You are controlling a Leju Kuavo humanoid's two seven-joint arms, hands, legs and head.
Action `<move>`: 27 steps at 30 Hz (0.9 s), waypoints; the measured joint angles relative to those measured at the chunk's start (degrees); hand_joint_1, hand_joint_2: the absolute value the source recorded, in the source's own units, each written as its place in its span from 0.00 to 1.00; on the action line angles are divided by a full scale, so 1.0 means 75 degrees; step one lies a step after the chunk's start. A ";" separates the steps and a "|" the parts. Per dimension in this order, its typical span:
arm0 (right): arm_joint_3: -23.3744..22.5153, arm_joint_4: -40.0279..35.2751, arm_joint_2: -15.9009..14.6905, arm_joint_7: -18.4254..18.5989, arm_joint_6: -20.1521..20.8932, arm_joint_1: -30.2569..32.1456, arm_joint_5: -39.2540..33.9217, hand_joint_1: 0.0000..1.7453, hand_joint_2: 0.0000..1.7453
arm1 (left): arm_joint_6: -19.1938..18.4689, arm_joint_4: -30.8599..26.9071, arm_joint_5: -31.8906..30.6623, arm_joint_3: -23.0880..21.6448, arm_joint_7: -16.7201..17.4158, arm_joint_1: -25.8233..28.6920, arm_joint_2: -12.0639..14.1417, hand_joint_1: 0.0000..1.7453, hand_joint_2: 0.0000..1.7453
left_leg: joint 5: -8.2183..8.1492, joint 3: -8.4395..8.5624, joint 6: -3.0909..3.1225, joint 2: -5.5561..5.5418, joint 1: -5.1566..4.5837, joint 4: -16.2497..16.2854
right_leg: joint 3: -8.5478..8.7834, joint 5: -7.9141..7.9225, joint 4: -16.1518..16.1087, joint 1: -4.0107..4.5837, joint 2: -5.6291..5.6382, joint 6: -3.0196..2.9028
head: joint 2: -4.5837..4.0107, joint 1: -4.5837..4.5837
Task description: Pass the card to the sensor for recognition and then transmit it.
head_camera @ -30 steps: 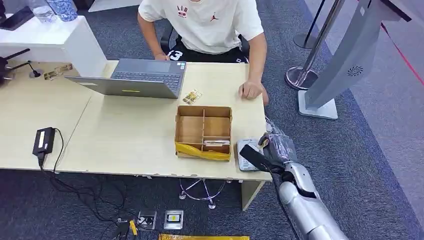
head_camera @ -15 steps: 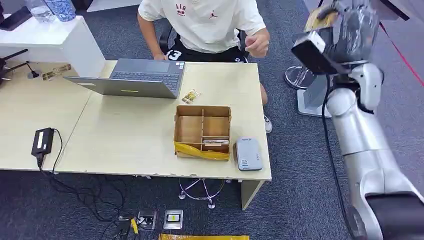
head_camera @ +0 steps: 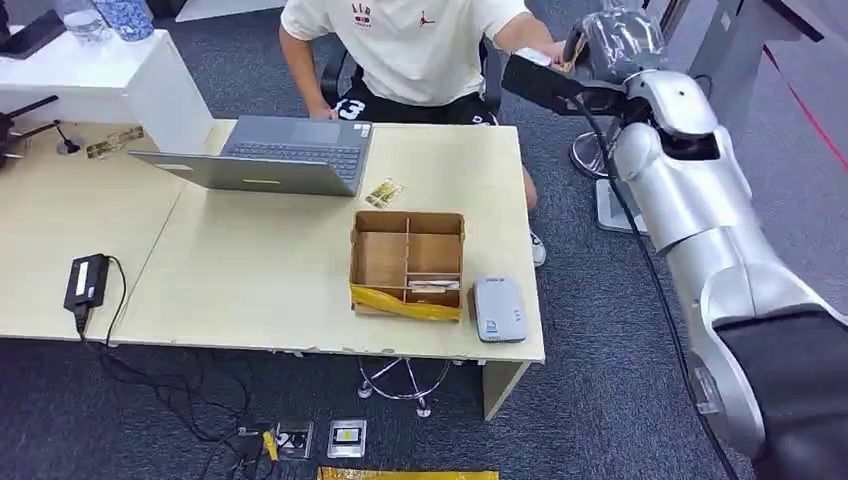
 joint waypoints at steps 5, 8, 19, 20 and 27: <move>0.0212 0.0355 -0.0020 0.0332 0.0061 0.0126 0.0125 1.00 1.00 | 0.0041 0.0009 0.0064 0.0006 -0.0029 0.0285 0.0000 0.00 1.00 | -0.0001 0.0000 0.0000 0.0002 -0.0002 0.0002 | -0.0004 0.0000 -0.0007 -0.0002 0.0002 0.0000 | 0.0000 0.0003; 0.0265 0.0541 -0.0087 0.0367 -0.0050 0.0163 0.0122 0.00 1.00 | 0.0038 0.0009 0.0058 0.0006 -0.0029 0.0373 0.0006 0.00 1.00 | -0.0001 0.0000 0.0001 0.0001 -0.0002 0.0001 | -0.0002 0.0000 -0.0008 -0.0002 0.0001 0.0000 | 0.0000 0.0000; 0.0303 0.0772 -0.0192 -0.1031 -0.2719 0.0293 -0.0830 0.00 1.00 | -0.0271 0.0009 -0.0207 0.0000 0.0312 0.0171 0.0172 0.00 1.00 | 0.0002 0.0004 -0.0002 0.0010 0.0001 0.0002 | 0.0000 0.0005 0.0001 0.0000 0.0009 0.0001 | -0.0003 0.0003; 0.0297 0.0772 -0.0172 -0.1237 -0.2810 0.0274 -0.0895 0.00 1.00 | -0.0242 0.0009 -0.0210 0.0000 0.0268 0.0143 0.0195 0.00 1.00 | 0.0002 0.0004 -0.0002 0.0011 0.0002 0.0001 | 0.0000 0.0005 0.0003 0.0000 0.0008 0.0001 | -0.0003 0.0000; 0.0384 -0.0240 0.0207 -0.1267 0.0025 0.0808 -0.1579 0.00 1.00 | 0.0137 0.0012 -0.0029 0.0000 -0.0390 0.0311 0.0154 0.00 1.00 | 0.0001 0.0015 -0.0003 0.0030 0.0011 -0.0001 | 0.0007 0.0001 -0.0001 0.0014 0.0024 -0.0003 | -0.0003 0.0003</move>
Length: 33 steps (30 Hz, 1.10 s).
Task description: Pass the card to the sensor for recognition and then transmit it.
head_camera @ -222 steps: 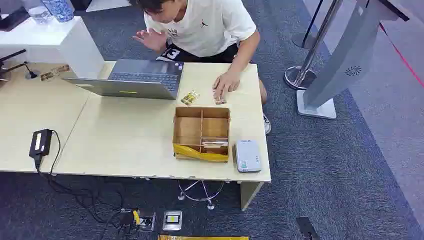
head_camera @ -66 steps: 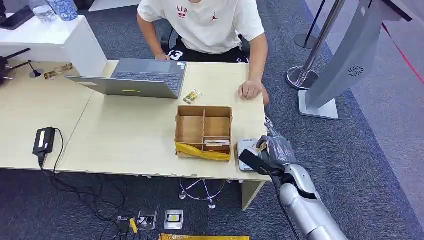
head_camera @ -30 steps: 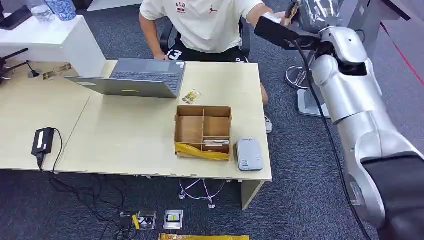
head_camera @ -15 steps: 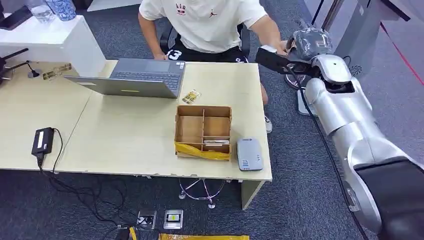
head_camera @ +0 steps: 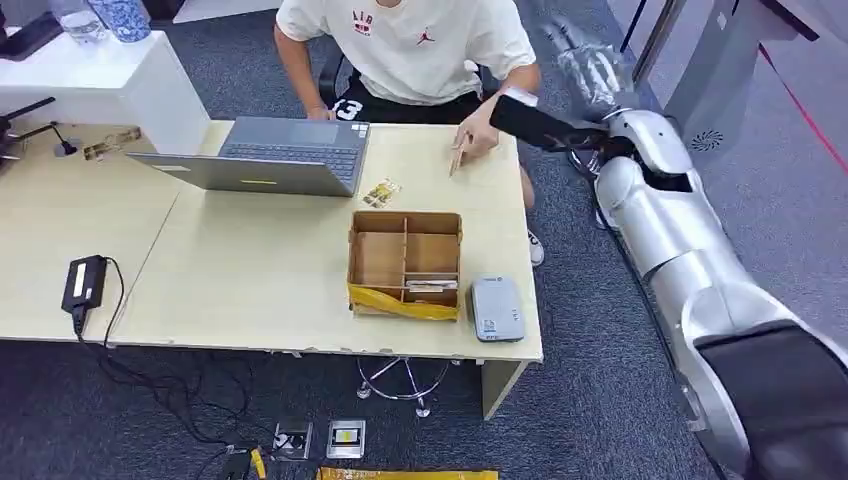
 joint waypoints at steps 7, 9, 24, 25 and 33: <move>0.1033 -0.3086 0.0152 0.1476 0.1804 0.2695 -0.0397 0.00 1.00 | -0.0064 0.0000 0.0114 0.0000 -0.0017 -0.0202 -0.0015 0.00 1.00 | -0.0003 -0.0005 -0.0004 -0.0014 0.0000 -0.0001 | -0.0001 -0.0002 -0.0001 0.0000 -0.0012 -0.0002 | 0.0003 0.0000; 0.1391 -0.3488 0.0178 0.1455 0.1659 0.3211 -0.0371 0.00 1.00 | -0.0093 0.0000 0.0146 0.0003 -0.0020 -0.0272 -0.0012 0.00 1.00 | -0.0004 -0.0006 -0.0004 -0.0013 0.0000 -0.0002 | -0.0005 -0.0002 0.0000 0.0000 -0.0012 -0.0003 | 0.0003 0.0000; 0.1953 -0.5036 -0.0399 0.2007 0.1673 0.4503 -0.0225 0.00 1.00 | 0.0242 0.0000 0.0166 0.0003 0.0055 -0.0133 0.0047 0.00 1.00 | -0.0004 -0.0005 -0.0004 -0.0001 -0.0003 0.0001 | -0.0011 -0.0002 -0.0004 -0.0004 0.0006 -0.0003 | 0.0000 0.0000; 0.1895 -0.5222 -0.0458 0.2018 0.1708 0.4523 -0.0190 0.00 1.00 | 0.0265 0.0000 0.0166 0.0003 0.0055 -0.0112 0.0044 0.00 1.00 | -0.0004 -0.0004 -0.0004 0.0001 -0.0003 0.0001 | -0.0012 -0.0002 -0.0004 -0.0004 0.0007 -0.0003 | 0.0003 0.0000; 0.1676 -0.5979 -0.0635 0.1832 0.1708 0.4767 0.0054 0.00 1.00 | -0.0128 0.0000 0.0085 0.0000 0.0114 -0.0108 0.0070 0.00 1.00 | -0.0004 -0.0001 -0.0004 0.0007 0.0000 -0.0001 | -0.0011 -0.0001 -0.0002 -0.0001 0.0006 -0.0003 | 0.0003 -0.0003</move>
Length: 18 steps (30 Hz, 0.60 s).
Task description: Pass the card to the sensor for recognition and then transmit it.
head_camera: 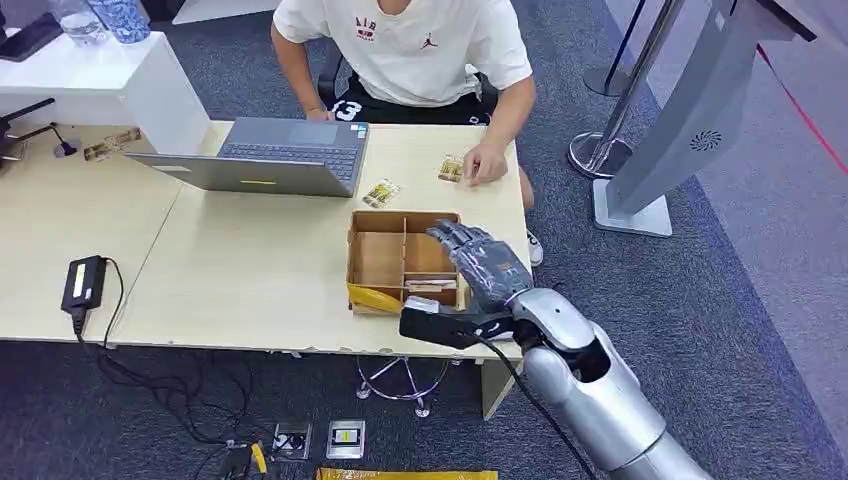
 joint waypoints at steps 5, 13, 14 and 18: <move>-0.0047 -0.0088 0.0000 -0.0082 -0.0073 0.0110 0.0023 0.00 1.00 | -0.0012 0.0000 -0.0023 0.0000 0.0003 -0.0009 0.0006 0.00 1.00 | 0.0000 -0.0001 0.0000 -0.0001 0.0000 -0.0001 | 0.0002 0.0000 0.0001 0.0000 0.0000 0.0000 | -0.0003 0.0003; -0.0012 0.0058 0.0207 -0.0370 -0.0204 0.0355 -0.0119 0.00 1.00 | -0.0009 0.0000 -0.0117 0.0000 0.0119 -0.0099 0.0006 0.00 1.00 | 0.0000 -0.0008 0.0000 -0.0002 0.0000 -0.0001 | 0.0001 0.0000 0.0000 0.0000 -0.0002 0.0000 | -0.0003 0.0003; 0.0000 0.0093 0.0245 -0.0388 -0.0224 0.0371 -0.0152 0.00 1.00 | -0.0003 0.0000 -0.0117 0.0000 0.0128 -0.0100 0.0006 0.00 1.00 | 0.0000 -0.0008 0.0000 -0.0002 0.0000 -0.0001 | 0.0000 0.0000 0.0001 0.0000 -0.0002 0.0000 | 0.0000 0.0000; 0.0026 0.0379 0.0402 -0.0440 -0.0475 0.0370 -0.0233 0.00 1.00 | 0.0064 0.0000 -0.0087 0.0000 0.0131 -0.0099 0.0006 0.00 1.00 | 0.0000 -0.0008 0.0000 -0.0002 0.0000 -0.0002 | -0.0001 0.0000 0.0001 0.0000 -0.0001 0.0000 | -0.0003 0.0000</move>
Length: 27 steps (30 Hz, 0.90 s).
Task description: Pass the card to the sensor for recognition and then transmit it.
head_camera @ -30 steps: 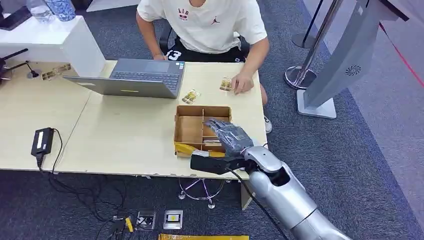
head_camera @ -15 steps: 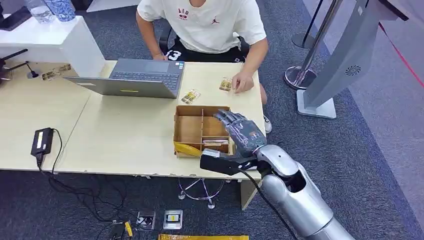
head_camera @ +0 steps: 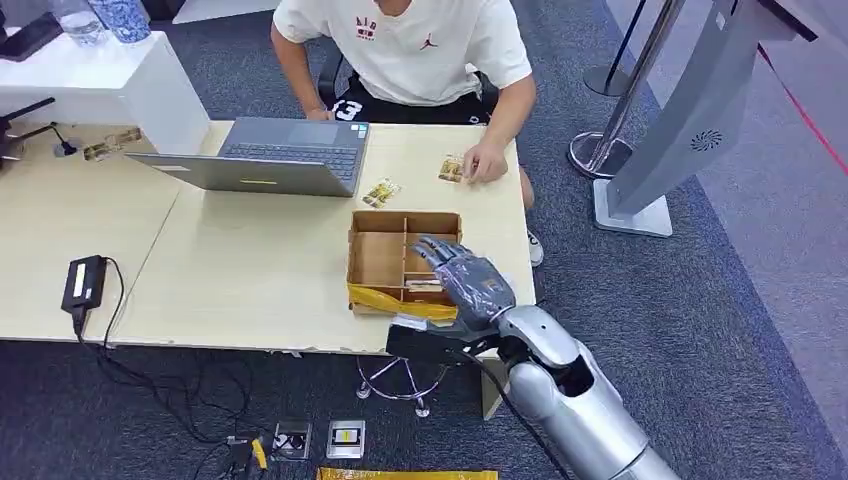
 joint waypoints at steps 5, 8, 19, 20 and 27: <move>0.0029 0.0361 0.0169 -0.0035 -0.0323 -0.0010 -0.0032 0.00 1.00 | 0.0023 0.0000 0.0055 0.0000 0.0000 0.0004 0.0000 0.00 1.00 | 0.0000 -0.0002 0.0000 0.0000 0.0000 0.0000 | 0.0002 0.0000 0.0000 0.0000 -0.0001 0.0000 | 0.0003 0.0003; 0.0038 0.0687 0.0320 -0.0137 -0.0829 -0.0089 -0.0041 0.00 1.00 | 0.0038 0.0000 0.0114 0.0000 -0.0012 0.0006 -0.0003 0.00 1.00 | 0.0000 -0.0003 0.0000 -0.0001 0.0000 0.0000 | 0.0002 0.0000 0.0001 0.0000 -0.0001 0.0000 | 0.0000 0.0003; 0.0052 0.2422 0.1026 -0.0396 -0.1903 -0.0778 -0.0003 0.00 1.00 | 0.0006 0.0000 0.0251 0.0000 0.0023 0.0030 0.0032 0.00 1.00 | 0.0000 -0.0003 0.0000 -0.0001 0.0000 -0.0001 | 0.0000 0.0000 0.0002 0.0000 -0.0001 0.0000 | 0.0003 0.0003; 0.0070 0.2661 0.1119 -0.0428 -0.1906 -0.0864 0.0003 0.00 1.00 | 0.0012 0.0000 0.0277 0.0000 0.0029 0.0032 0.0032 0.00 1.00 | 0.0000 -0.0003 0.0000 -0.0001 0.0000 -0.0001 | 0.0001 0.0000 0.0002 0.0000 -0.0001 0.0000 | 0.0000 0.0003; 0.0137 0.3529 0.1466 -0.0510 -0.1856 -0.1084 0.0032 0.00 1.00 | 0.0073 0.0000 0.0472 0.0006 0.0085 0.0050 0.0029 0.00 1.00 | 0.0000 -0.0005 0.0000 -0.0003 0.0000 -0.0001 | 0.0000 0.0000 0.0002 0.0000 -0.0004 0.0000 | 0.0000 0.0003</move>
